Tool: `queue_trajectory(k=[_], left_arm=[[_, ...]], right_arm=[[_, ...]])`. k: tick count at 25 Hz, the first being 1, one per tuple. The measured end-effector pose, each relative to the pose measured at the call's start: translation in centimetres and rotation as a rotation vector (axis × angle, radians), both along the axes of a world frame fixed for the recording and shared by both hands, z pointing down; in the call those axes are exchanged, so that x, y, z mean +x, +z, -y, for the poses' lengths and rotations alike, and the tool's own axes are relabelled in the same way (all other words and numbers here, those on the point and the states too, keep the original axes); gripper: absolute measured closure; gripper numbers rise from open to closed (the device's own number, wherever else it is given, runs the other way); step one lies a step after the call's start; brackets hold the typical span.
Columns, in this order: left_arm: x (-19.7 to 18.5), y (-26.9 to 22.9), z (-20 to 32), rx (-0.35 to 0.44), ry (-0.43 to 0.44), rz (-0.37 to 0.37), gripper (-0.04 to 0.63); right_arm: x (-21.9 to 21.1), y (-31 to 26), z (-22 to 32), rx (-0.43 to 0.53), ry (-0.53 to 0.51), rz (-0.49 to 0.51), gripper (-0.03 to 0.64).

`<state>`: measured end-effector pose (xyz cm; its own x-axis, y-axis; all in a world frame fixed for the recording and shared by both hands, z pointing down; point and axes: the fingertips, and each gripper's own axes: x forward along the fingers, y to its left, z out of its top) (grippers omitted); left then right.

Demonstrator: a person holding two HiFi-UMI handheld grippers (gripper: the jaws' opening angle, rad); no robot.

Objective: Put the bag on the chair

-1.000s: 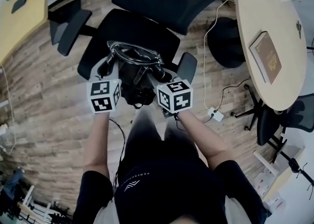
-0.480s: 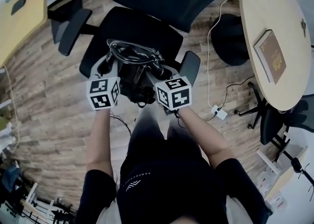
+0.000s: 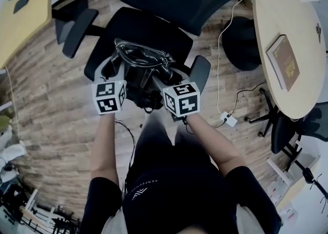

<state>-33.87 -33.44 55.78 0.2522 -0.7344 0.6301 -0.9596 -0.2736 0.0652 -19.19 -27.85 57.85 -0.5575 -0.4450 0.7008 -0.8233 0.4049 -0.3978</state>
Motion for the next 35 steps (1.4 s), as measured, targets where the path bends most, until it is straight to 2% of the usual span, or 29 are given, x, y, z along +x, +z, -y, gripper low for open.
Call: queue_trajectory(k=[3, 8, 18, 21, 26, 30, 35], left_arm=[[-0.5, 0.3, -0.1, -0.021, -0.036, -0.004, 0.415], [-0.3, 0.2, -0.9, -0.030, -0.043, 0.007, 0.399], [1.2, -0.7, -2.6, -0.022, -0.083, -0.012, 0.404], [2.0, -1.4, -3.3, -0.010, -0.103, -0.036, 0.427], [3.1, -3.3, -4.8, 0.010, -0.145, -0.092, 0.505], [4.0, -5.1, -6.5, 0.038, -0.171, -0.099, 0.578], [5.5, -6.6, -8.9, 0.049, -0.191, -0.126, 0.578]], right_arm=[[0.4, -0.1, 0.2, -0.002, 0.011, -0.006, 0.349], [1.0, -0.7, 0.0, -0.003, 0.003, -0.008, 0.338], [3.0, -2.0, -1.0, 0.001, 0.005, 0.022, 0.339], [3.7, -2.7, -1.2, 0.010, 0.004, 0.044, 0.347], [4.9, -3.9, -1.6, 0.029, -0.005, 0.072, 0.383], [5.9, -5.4, -2.1, 0.055, -0.027, 0.109, 0.458], [7.5, -7.2, -2.9, 0.103, -0.037, 0.114, 0.571]])
